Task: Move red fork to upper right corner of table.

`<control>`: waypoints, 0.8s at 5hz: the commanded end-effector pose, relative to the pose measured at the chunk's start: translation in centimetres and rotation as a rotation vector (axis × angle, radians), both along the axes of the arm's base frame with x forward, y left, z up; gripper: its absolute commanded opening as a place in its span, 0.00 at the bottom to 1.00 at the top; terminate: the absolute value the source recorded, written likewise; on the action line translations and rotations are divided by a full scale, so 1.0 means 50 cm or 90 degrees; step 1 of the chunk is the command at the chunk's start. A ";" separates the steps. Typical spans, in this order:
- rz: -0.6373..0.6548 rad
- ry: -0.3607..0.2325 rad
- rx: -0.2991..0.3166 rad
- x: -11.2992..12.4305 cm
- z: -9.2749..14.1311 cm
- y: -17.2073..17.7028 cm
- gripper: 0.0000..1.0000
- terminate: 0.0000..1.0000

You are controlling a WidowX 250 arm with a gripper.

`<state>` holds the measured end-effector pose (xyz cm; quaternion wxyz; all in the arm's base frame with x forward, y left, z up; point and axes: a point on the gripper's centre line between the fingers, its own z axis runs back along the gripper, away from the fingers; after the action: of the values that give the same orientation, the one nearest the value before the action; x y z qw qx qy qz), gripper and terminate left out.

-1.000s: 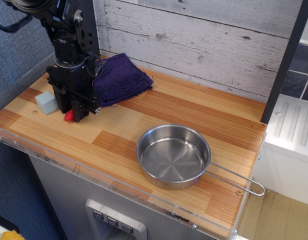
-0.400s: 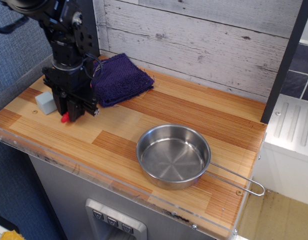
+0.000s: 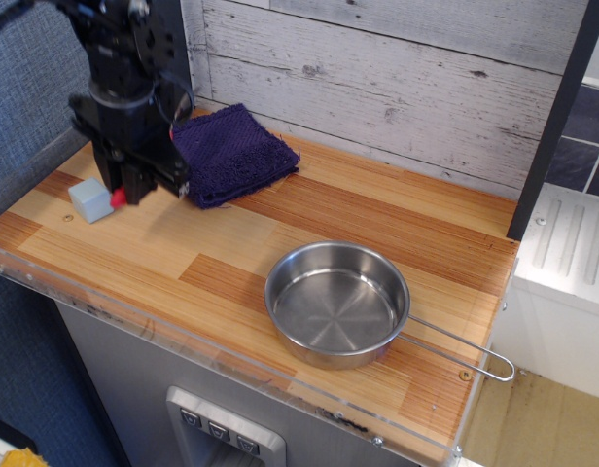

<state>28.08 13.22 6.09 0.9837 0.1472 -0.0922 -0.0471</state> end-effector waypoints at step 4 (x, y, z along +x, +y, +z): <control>-0.433 -0.015 0.036 0.028 0.085 -0.093 0.00 0.00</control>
<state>29.34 8.33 8.67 0.9101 0.1144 -0.1232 -0.3788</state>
